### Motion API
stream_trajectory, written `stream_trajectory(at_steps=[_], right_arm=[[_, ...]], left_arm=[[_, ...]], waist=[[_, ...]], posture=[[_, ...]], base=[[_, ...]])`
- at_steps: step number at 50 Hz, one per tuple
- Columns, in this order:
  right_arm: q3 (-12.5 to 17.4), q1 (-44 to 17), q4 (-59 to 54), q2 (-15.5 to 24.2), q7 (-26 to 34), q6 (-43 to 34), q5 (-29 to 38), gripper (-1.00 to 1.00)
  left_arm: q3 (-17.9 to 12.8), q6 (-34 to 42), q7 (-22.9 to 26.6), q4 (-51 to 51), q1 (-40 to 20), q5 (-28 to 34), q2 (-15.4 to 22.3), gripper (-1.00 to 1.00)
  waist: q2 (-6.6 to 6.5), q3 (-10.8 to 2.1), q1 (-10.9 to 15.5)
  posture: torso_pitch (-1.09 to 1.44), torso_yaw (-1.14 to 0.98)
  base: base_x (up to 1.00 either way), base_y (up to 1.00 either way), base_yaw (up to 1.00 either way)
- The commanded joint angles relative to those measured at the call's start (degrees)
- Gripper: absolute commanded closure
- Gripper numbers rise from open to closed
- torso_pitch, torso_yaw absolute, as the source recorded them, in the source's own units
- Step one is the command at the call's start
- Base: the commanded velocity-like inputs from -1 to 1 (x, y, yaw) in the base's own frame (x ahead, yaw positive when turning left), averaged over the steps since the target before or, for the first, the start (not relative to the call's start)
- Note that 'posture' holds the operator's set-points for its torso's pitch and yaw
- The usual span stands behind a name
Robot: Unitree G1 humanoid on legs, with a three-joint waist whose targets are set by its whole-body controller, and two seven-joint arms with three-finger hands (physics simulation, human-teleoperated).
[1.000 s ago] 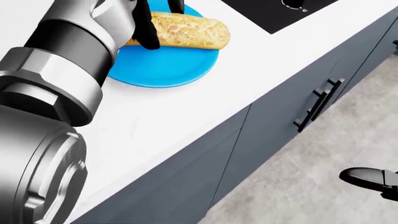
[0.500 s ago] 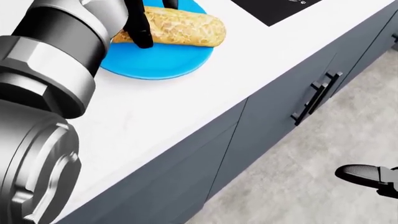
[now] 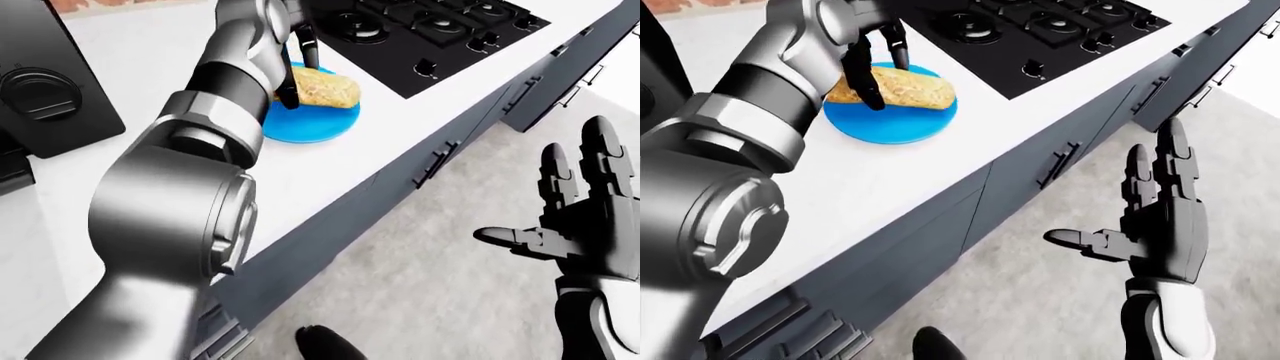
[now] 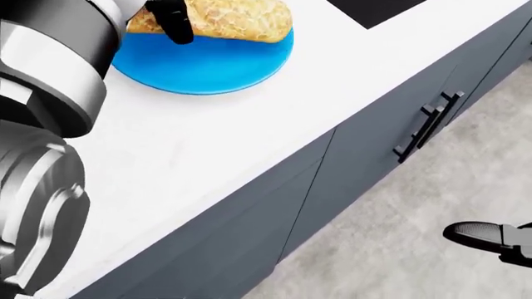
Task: Place the baguette on the tray of the toaster oven.
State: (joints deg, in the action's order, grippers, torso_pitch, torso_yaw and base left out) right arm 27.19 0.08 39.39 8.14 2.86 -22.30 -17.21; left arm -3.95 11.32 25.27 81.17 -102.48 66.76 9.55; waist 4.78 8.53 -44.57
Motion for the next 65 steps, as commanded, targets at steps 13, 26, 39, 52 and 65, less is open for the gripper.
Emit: stream_trajectory(at_steps=[13,26,39,52,65], right_arm=[[0.7,-1.4,2.5,1.1,-0.4,0.7,-0.2,-1.00],[-0.2,-1.3,2.3,0.8,-0.3,1.2,0.5,-1.00],[-1.0,-1.1,1.4,0.3,-0.2,2.3,1.2,-1.00],[-1.9,-1.5,0.9,0.2,-0.3,2.7,1.9,-1.00],[-2.9,-2.0,-0.1,0.2,-0.3,3.3,2.3,-1.00]], left_arm=[[0.4,-1.1,-0.6,-3.0,-4.1,-2.7,1.6,1.00],[0.6,-0.2,1.6,-4.0,-6.8,-7.2,2.5,1.00],[1.9,0.7,3.5,-5.3,-9.9,-10.5,2.6,1.00],[3.2,0.9,3.5,-7.4,-12.9,-12.0,3.0,1.00],[4.4,2.8,4.9,-10.6,-16.9,-11.7,3.9,1.00]], waist=[[-0.19,-2.12,0.2],[-0.39,-1.91,0.3],[-0.50,-1.77,0.2],[-0.46,-1.41,0.2],[-0.27,-0.99,0.3]], posture=[[0.27,-0.80],[0.27,-0.80],[0.27,-0.80],[0.27,-0.80],[0.27,-0.80]], base=[[0.00,0.00,0.00],[0.00,0.00,0.00],[0.00,0.00,0.00],[0.00,0.00,0.00],[0.00,0.00,0.00]])
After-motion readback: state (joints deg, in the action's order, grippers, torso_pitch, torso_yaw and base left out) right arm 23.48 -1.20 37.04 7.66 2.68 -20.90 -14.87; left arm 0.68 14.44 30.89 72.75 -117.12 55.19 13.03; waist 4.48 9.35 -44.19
